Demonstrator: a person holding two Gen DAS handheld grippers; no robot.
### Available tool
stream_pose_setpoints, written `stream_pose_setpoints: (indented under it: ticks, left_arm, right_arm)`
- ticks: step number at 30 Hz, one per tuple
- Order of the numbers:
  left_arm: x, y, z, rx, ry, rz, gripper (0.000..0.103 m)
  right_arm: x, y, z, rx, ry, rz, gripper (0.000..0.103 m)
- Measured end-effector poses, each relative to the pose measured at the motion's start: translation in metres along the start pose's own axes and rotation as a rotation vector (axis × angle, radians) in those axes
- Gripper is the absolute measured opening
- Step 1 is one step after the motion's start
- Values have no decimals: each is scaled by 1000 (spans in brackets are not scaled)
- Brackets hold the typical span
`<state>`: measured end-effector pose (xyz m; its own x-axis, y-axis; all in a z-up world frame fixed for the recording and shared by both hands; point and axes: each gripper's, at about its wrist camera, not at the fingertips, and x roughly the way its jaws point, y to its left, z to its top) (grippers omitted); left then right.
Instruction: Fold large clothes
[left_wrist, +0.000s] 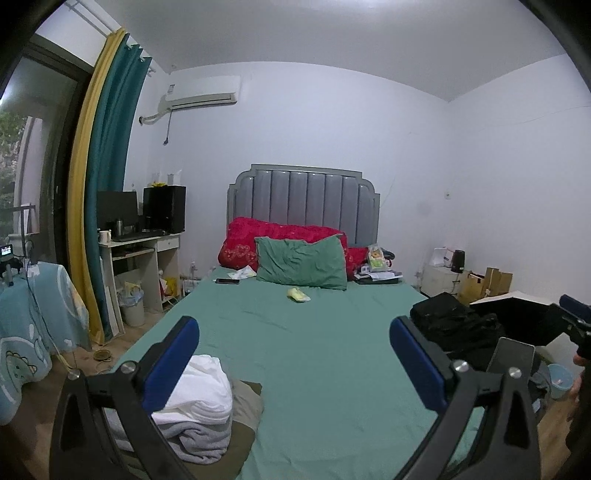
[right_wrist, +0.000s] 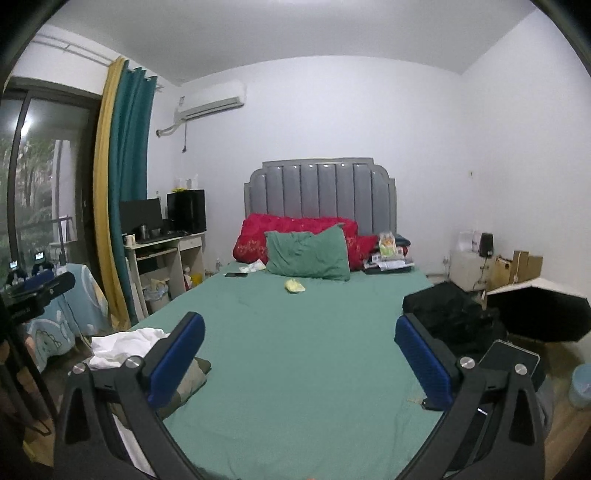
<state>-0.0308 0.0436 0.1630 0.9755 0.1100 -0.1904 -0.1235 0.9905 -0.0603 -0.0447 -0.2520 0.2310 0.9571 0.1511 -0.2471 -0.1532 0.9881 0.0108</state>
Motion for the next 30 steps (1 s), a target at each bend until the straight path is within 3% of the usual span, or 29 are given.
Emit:
stream_pose_setpoints:
  ticks: [5, 22, 30]
  left_arm:
    - [4, 9, -9, -18, 22, 4, 103]
    - [22, 28, -37, -52, 72, 27, 103]
    - [21, 29, -39, -55, 73, 28, 103]
  right_arm:
    - [10, 10, -4, 20, 16, 42, 102]
    - [54, 28, -39, 30, 103, 46, 102]
    - [54, 35, -44, 23, 116, 50, 102]
